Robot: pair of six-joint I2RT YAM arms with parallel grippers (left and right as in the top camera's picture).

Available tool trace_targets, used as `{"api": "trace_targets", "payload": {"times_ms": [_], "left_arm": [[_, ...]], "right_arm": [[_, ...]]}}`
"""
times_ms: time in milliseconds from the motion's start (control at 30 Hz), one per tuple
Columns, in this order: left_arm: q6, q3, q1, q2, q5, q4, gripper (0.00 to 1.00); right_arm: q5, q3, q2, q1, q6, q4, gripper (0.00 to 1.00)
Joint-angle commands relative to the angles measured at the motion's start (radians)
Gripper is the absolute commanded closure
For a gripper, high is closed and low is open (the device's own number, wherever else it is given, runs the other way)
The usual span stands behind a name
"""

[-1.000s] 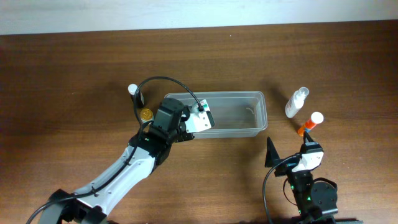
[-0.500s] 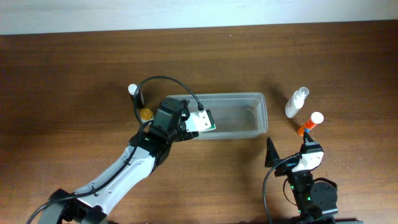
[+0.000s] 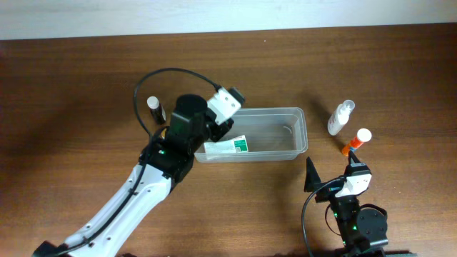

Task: Pack container
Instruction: 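Lower the box into the container and open the left gripper, then raise the left gripper up out of the container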

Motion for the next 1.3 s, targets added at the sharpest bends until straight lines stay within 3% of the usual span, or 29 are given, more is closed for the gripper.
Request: {"api": "trace_targets", "payload": {"times_ms": [0, 100, 167, 300, 400, 600, 667, 867, 1033, 1267], "left_arm": [[-0.296, 0.056, 0.001, -0.014, 0.003, -0.084, 1.00], [-0.475, 0.121, 0.001, -0.011, 0.004, -0.275, 0.99], [-0.515, 0.181, 0.001, -0.003, 0.007, -0.401, 1.00], [-0.457, 0.353, 0.001, 0.027, 0.012, -0.618, 0.99], [-0.413, 0.589, 0.003, 0.092, 0.012, -0.886, 0.99], [-0.413, 1.059, 0.002, 0.343, 0.012, -1.359, 0.99], [-0.413, 1.136, 0.001, 0.417, 0.013, -1.440, 1.00], [-0.414, 1.148, 0.000, 0.560, 0.031, -1.449, 0.99], [-0.593, 1.147, -0.007, 0.682, 0.031, -1.479, 1.00], [-0.646, 1.147, -0.051, 0.798, 0.030, -1.463, 0.99]], "right_arm": [[-0.002, -0.005, -0.008, -0.008, -0.008, -0.006, 0.02], [-0.002, -0.005, -0.008, -0.008, -0.008, -0.006, 0.02], [-0.002, -0.005, -0.008, -0.008, -0.008, -0.006, 0.02], [-0.002, -0.005, -0.008, -0.008, -0.008, -0.006, 0.02], [-0.001, -0.005, -0.008, -0.008, -0.008, -0.006, 0.02], [-0.002, -0.005, -0.008, -0.008, -0.008, -0.006, 0.02], [-0.001, -0.005, -0.008, -0.008, -0.008, -0.006, 0.02], [-0.001, -0.005, -0.008, -0.008, -0.008, -0.006, 0.02], [-0.001, -0.005, -0.008, -0.008, -0.008, -0.006, 0.02], [-0.002, -0.005, -0.008, -0.008, -0.008, -0.006, 0.02]]}}
